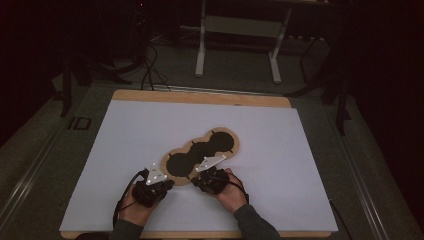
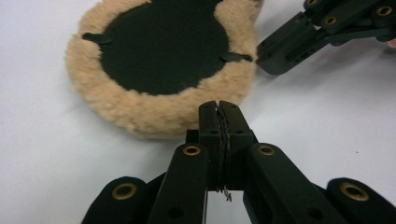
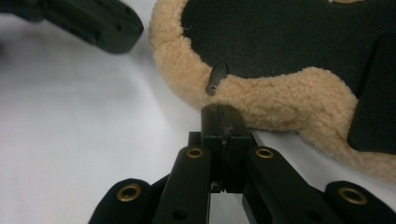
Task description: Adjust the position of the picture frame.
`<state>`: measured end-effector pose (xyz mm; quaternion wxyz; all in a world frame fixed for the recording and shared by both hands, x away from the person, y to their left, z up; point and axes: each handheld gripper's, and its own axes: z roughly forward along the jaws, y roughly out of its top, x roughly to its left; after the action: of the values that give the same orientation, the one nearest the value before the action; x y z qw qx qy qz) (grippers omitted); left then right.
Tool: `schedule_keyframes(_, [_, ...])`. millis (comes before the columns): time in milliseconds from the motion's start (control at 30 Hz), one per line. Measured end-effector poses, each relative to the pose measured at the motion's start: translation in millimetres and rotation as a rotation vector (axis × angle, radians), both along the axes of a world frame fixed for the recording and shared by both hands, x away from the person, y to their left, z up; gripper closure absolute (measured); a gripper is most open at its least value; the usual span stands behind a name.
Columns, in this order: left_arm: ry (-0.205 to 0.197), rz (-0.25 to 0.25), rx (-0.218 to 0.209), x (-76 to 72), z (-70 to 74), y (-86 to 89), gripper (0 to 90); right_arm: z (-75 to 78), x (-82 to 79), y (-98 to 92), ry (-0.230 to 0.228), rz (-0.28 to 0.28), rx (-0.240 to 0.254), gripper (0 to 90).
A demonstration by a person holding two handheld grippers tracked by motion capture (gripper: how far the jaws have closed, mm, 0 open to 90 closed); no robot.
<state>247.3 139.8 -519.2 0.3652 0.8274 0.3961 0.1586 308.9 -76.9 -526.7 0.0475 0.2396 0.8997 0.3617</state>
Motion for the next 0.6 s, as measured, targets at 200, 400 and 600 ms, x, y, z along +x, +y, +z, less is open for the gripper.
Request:
schedule_keyframes(200, [0.004, 0.004, 0.017, 3.6, -2.0, -1.5, 89.0, -2.6, 5.2, 5.4, 0.004, -0.01, 0.029, 90.0])
schedule_keyframes(400, [0.006, 0.009, 0.051, 7.7, -4.4, -2.6, 88.9, -1.1, 7.6, 11.2, -0.011, -0.014, 0.021, 90.0])
schedule_keyframes(600, [0.012, 0.012, 0.056, 11.5, -6.7, -4.9, 88.8, 24.3, 17.8, -7.3, -0.074, -0.09, 0.083, 90.0])
